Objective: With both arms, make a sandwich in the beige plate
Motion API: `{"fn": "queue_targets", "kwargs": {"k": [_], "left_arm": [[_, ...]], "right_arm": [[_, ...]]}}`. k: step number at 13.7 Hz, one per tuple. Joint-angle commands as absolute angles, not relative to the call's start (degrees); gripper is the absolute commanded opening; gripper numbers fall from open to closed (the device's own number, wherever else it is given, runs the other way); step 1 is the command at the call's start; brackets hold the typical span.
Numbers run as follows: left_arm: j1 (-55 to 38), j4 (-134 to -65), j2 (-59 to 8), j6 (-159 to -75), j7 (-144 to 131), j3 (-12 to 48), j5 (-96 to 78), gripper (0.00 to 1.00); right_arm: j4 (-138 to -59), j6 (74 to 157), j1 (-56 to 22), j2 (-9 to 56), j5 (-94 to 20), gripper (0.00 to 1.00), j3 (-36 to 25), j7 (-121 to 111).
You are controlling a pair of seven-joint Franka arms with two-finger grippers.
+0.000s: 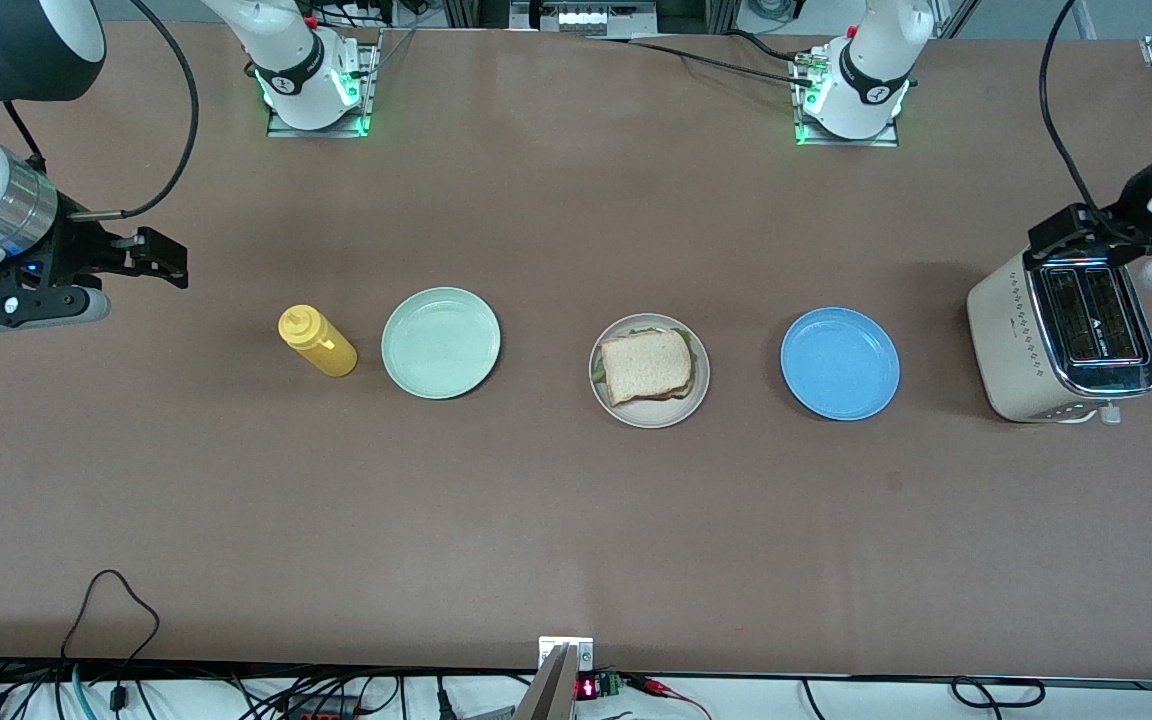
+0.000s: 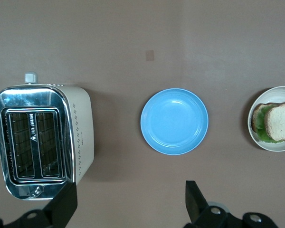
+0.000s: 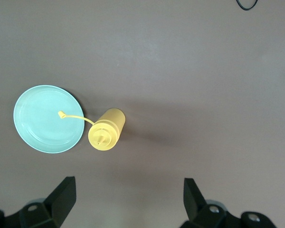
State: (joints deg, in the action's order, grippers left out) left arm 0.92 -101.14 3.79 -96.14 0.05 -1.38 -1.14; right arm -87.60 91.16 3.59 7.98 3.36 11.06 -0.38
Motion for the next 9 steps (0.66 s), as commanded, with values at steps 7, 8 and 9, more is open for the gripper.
{"fn": "queue_targets", "kwargs": {"k": [7,8,9], "left_arm": [[1.8,-104.4,8.9,-93.4,-0.2,-0.4,0.1,1.00],[1.8,-104.5,8.9,-93.4,-0.2,-0.4,0.1,1.00],[1.8,-104.5,8.9,-93.4,0.1,-0.4,0.2,1.00]], "right_arm": [[-90.5,90.4,2.9,4.1,3.5,1.00,12.2,-1.1],[-90.7,90.4,2.9,3.9,3.5,1.00,12.2,-1.1],[-90.7,90.4,2.9,3.9,3.4,1.00,12.1,-1.1]]}}
